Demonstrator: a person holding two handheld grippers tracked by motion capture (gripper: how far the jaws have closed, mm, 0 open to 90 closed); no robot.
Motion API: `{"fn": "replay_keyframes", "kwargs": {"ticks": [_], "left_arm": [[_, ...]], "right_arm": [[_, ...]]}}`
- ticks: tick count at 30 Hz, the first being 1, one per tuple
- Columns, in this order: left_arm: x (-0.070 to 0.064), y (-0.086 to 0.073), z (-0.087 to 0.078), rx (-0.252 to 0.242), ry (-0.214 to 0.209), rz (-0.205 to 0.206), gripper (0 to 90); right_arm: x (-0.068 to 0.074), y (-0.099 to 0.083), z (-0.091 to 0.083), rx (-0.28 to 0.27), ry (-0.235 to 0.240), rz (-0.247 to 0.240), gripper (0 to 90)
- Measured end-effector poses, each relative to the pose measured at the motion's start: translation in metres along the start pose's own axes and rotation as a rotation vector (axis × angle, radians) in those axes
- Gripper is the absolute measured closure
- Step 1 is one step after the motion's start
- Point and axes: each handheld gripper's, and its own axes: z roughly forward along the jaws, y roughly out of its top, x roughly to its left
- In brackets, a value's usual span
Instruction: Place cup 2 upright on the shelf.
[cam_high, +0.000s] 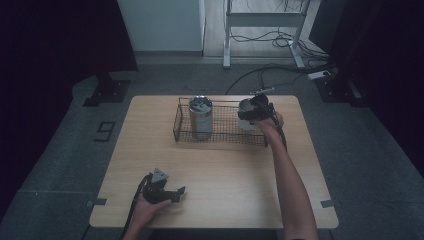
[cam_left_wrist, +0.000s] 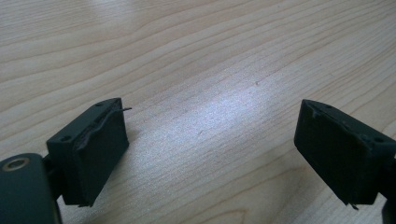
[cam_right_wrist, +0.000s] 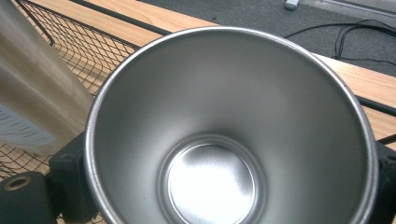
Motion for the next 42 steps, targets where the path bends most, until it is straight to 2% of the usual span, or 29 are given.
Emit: {"fn": "replay_keyframes", "kwargs": {"ticks": [9,13,33,42], "left_arm": [[0.0,0.0,0.0,0.001,0.0,0.0,9.7],[0.0,0.0,0.0,0.0,-0.001,-0.001,9.7],[0.0,0.0,0.0,0.001,-0.002,0.0,9.7],[0.0,0.0,0.0,0.001,-0.002,0.0,9.7]], "right_arm": [[-0.001,-0.006,0.008,0.013,0.002,-0.001,7.0],[0.001,-0.007,0.011,0.029,-0.006,-0.019,7.0],[0.005,-0.013,0.025,0.08,0.001,-0.035,7.0],[0.006,-0.015,0.028,0.108,-0.022,-0.047,7.0]]}}
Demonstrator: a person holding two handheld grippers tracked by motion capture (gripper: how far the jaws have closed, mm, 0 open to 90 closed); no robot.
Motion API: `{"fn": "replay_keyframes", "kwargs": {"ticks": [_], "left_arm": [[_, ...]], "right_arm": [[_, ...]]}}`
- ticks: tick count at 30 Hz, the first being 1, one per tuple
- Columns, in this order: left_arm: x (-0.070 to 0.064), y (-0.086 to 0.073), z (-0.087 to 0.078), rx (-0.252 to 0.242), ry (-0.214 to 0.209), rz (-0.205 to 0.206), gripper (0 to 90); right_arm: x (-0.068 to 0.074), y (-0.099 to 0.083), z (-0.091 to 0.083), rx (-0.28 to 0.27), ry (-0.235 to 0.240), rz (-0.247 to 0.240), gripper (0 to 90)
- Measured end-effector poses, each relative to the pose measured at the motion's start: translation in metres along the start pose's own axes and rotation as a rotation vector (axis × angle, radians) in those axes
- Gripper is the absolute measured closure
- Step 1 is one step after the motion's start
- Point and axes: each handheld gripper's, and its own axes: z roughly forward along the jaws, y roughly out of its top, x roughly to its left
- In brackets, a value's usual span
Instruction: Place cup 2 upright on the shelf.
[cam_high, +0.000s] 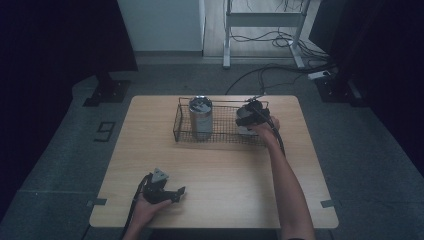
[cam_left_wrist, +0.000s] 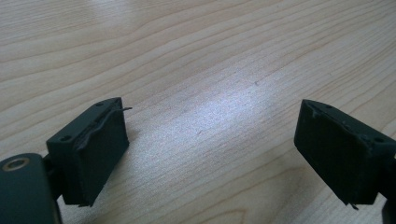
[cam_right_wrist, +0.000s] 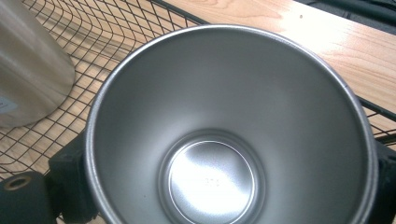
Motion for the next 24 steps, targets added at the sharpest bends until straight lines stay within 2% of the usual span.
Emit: {"fn": "replay_keyframes", "kwargs": {"ticks": [7,11,16,22,24], "left_arm": [[0.0,0.0,0.0,0.0,0.001,0.001,9.7],[-0.001,0.0,0.0,0.001,0.001,0.006,9.7],[-0.001,0.0,0.0,0.003,-0.002,0.01,9.7],[-0.002,0.0,0.001,0.002,-0.003,0.012,9.7],[-0.002,0.0,0.001,0.002,-0.003,0.012,9.7]], "right_arm": [[-0.002,0.0,0.0,0.016,0.005,0.018,6.7],[-0.003,-0.001,-0.001,0.024,-0.016,0.034,4.6],[-0.003,0.001,-0.009,-0.025,-0.008,0.048,0.2],[-0.001,0.003,-0.017,-0.066,-0.005,0.055,0.0],[-0.002,0.003,-0.02,-0.081,-0.011,0.071,0.0]]}}
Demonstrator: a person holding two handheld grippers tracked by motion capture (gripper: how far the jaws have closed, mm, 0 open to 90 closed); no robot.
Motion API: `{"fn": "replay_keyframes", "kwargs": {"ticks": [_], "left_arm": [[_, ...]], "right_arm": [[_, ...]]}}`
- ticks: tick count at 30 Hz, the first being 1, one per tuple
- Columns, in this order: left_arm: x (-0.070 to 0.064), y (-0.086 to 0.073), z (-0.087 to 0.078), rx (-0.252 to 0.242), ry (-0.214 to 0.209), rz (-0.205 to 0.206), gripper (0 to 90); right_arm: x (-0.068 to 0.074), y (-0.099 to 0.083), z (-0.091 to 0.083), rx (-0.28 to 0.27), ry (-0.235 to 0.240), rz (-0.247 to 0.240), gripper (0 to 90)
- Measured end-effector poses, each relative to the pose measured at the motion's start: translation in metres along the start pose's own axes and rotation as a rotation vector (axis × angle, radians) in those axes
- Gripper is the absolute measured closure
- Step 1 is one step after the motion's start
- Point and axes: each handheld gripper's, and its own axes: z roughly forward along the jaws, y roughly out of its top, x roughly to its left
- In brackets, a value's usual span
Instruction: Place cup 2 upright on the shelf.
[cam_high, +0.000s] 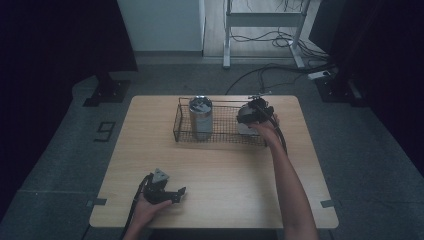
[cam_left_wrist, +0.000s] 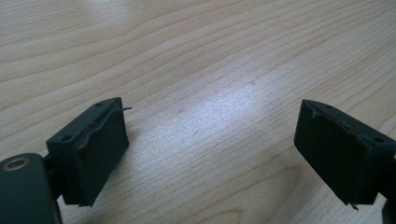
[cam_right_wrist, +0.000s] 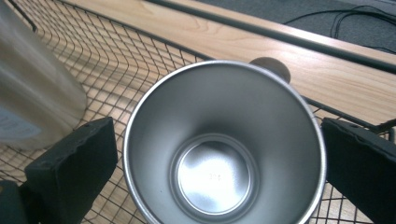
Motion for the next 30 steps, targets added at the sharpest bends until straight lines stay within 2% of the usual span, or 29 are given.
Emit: {"fn": "replay_keyframes", "kwargs": {"ticks": [4,9,12,20,26,30], "left_arm": [[0.0,0.0,0.0,0.0,-0.001,-0.001,9.7],[0.001,0.0,0.0,0.0,-0.004,-0.002,9.7],[0.001,0.0,0.0,-0.001,-0.003,-0.002,9.7],[0.0,0.0,0.0,0.001,-0.002,-0.001,9.7],[0.0,0.0,0.0,0.002,0.002,0.002,9.7],[0.0,0.0,0.0,0.003,0.003,0.004,9.7]], "right_arm": [[0.0,0.002,-0.007,-0.038,0.0,0.02,0.0],[0.005,0.003,-0.017,-0.069,-0.007,0.017,0.0],[0.007,0.0,-0.023,-0.113,-0.001,0.026,0.4],[0.011,-0.009,-0.039,-0.134,0.014,0.012,0.9],[0.009,-0.022,-0.057,-0.157,0.053,0.023,2.8],[0.008,-0.033,-0.07,-0.173,0.068,0.01,5.4]]}}
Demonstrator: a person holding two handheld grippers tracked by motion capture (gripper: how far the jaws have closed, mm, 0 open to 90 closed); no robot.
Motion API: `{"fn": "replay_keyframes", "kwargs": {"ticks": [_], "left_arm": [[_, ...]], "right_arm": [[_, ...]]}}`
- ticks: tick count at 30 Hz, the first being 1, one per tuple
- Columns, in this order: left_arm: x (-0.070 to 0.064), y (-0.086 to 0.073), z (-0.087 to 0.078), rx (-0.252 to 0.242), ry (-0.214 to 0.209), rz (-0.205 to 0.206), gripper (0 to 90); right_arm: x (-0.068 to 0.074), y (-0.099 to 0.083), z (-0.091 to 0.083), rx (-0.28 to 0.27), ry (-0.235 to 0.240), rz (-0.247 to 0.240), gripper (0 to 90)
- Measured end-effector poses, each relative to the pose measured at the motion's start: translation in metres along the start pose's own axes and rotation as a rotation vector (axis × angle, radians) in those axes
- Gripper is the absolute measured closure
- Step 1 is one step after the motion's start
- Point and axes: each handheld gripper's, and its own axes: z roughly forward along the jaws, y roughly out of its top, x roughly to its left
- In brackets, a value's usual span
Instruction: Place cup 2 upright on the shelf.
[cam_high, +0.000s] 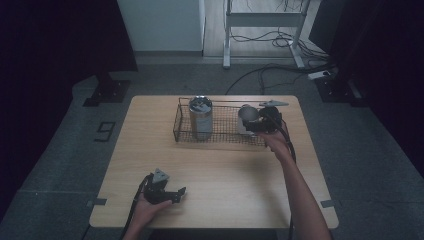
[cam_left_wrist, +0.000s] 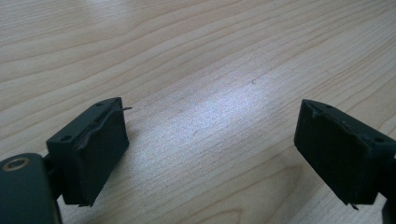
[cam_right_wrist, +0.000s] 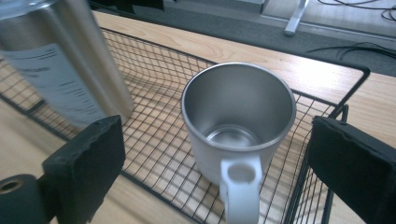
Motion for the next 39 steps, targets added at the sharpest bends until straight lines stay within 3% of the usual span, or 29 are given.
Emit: {"fn": "replay_keyframes", "kwargs": {"ticks": [3,13,18,29,30,39], "left_arm": [[0.0,0.0,0.0,0.001,0.001,0.0,9.7],[-0.001,0.0,0.0,0.002,0.002,0.001,9.7],[-0.001,0.0,0.0,0.005,0.003,0.002,9.7],[-0.001,0.0,0.0,0.005,0.007,0.007,9.7],[-0.001,0.0,0.0,0.006,0.01,0.008,9.7],[-0.002,0.0,0.0,0.008,0.013,0.01,9.7]], "right_arm": [[0.001,-0.005,-0.009,0.008,0.01,-0.015,6.1],[0.008,-0.038,-0.044,-0.056,0.067,-0.036,12.2],[0.011,-0.061,-0.055,-0.054,0.063,-0.049,12.7],[0.004,-0.118,-0.075,-0.035,0.065,-0.006,12.8],[0.003,-0.131,-0.078,-0.026,0.063,-0.003,12.9],[-0.003,-0.16,-0.08,0.003,0.052,0.02,13.1]]}}
